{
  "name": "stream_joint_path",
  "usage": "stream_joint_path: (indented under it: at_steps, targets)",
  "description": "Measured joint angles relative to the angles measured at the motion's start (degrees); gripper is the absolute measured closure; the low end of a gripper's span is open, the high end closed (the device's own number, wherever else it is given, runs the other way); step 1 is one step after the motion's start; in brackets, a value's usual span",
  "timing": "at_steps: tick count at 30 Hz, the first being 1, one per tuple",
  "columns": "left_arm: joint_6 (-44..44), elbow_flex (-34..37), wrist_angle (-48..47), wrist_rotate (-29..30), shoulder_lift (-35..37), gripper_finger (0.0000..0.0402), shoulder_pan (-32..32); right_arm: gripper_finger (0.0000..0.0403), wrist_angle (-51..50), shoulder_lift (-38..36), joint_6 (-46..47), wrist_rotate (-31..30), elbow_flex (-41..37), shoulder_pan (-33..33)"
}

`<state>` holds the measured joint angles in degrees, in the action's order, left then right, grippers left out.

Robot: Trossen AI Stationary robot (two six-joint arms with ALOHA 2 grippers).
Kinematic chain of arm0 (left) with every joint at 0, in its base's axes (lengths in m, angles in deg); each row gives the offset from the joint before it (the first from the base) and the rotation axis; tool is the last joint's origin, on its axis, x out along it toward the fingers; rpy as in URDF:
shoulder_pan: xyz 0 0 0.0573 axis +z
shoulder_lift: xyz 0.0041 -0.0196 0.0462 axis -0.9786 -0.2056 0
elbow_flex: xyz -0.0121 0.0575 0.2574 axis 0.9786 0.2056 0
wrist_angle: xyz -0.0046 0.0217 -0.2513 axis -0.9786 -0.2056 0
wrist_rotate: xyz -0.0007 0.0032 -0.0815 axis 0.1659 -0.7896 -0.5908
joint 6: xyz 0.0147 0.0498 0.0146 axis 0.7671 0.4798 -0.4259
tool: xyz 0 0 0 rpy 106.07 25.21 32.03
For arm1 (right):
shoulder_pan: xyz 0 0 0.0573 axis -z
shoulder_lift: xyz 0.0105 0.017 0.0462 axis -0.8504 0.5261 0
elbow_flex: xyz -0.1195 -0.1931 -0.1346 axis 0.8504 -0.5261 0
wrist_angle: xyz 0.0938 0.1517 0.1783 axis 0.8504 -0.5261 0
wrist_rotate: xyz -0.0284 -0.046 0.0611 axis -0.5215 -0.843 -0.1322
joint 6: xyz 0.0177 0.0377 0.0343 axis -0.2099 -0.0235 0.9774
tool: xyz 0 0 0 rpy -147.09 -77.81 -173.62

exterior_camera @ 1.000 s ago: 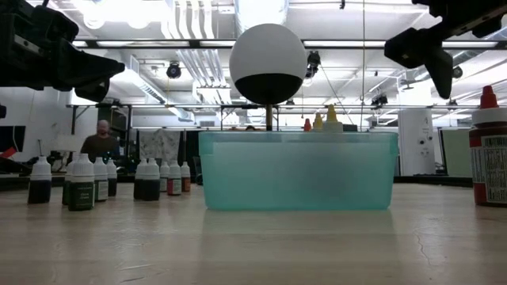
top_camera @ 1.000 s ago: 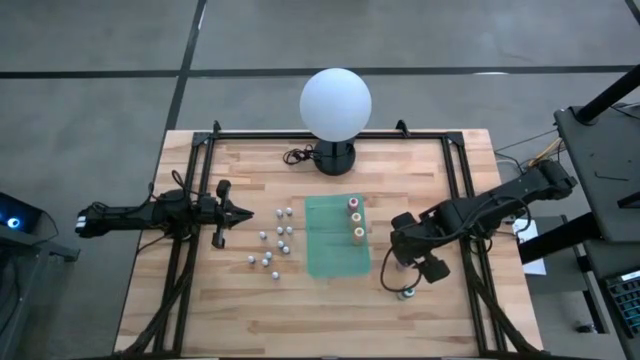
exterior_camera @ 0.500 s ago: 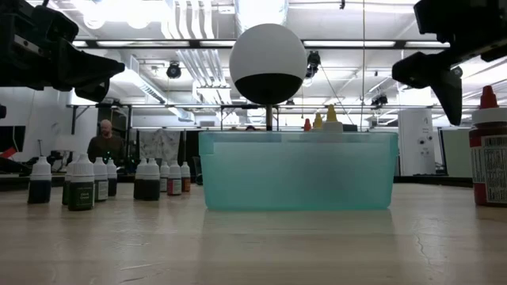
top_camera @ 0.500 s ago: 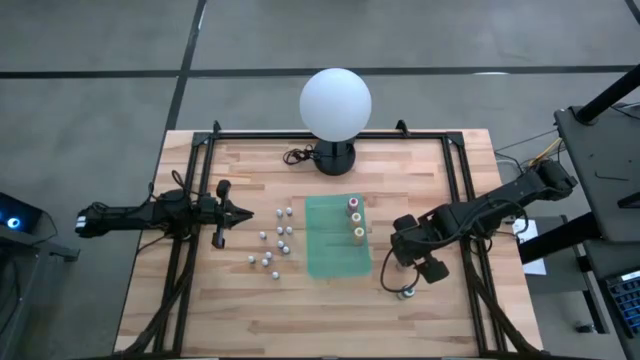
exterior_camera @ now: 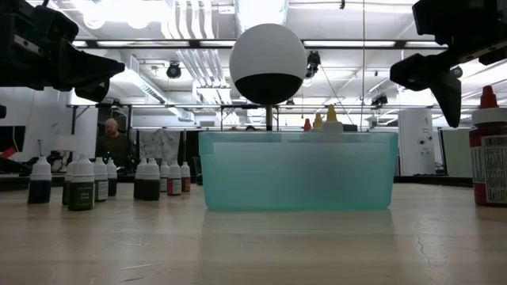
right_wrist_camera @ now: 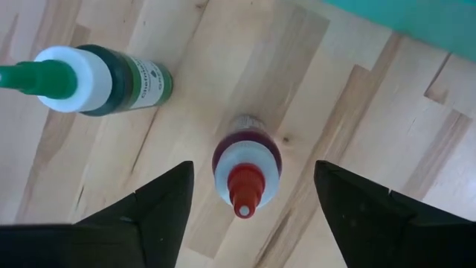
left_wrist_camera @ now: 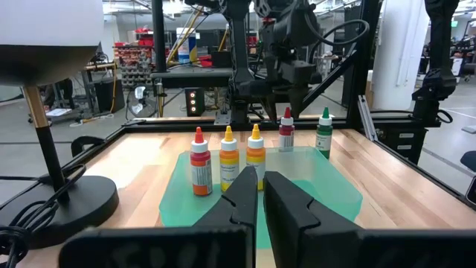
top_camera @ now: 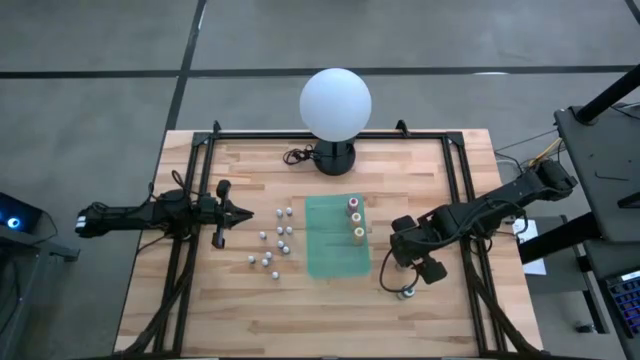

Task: Pick & Place food coloring
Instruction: Put the large red food coloring bottle into the green bin

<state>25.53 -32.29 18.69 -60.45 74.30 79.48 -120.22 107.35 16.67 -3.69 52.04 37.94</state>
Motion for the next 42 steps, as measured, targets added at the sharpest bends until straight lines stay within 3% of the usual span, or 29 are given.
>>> stream_joint_path:
  at_steps: [11,26,42]
  targets:
    - [-0.01,0.0,-0.02,0.0,0.0,0.0401,0.01,0.0186,0.35,0.02,0.19,0.04,-0.77,0.0]
    - [0.0,0.0,-0.02,0.0,0.0,0.0401,0.01,0.0289,0.6,0.02,0.18,0.15,-1.23,0.0]
    - [0.0,0.0,-0.02,0.0,0.0,0.0401,0.0,0.0293,-0.4,-0.46,0.19,0.32,-0.37,0.0]
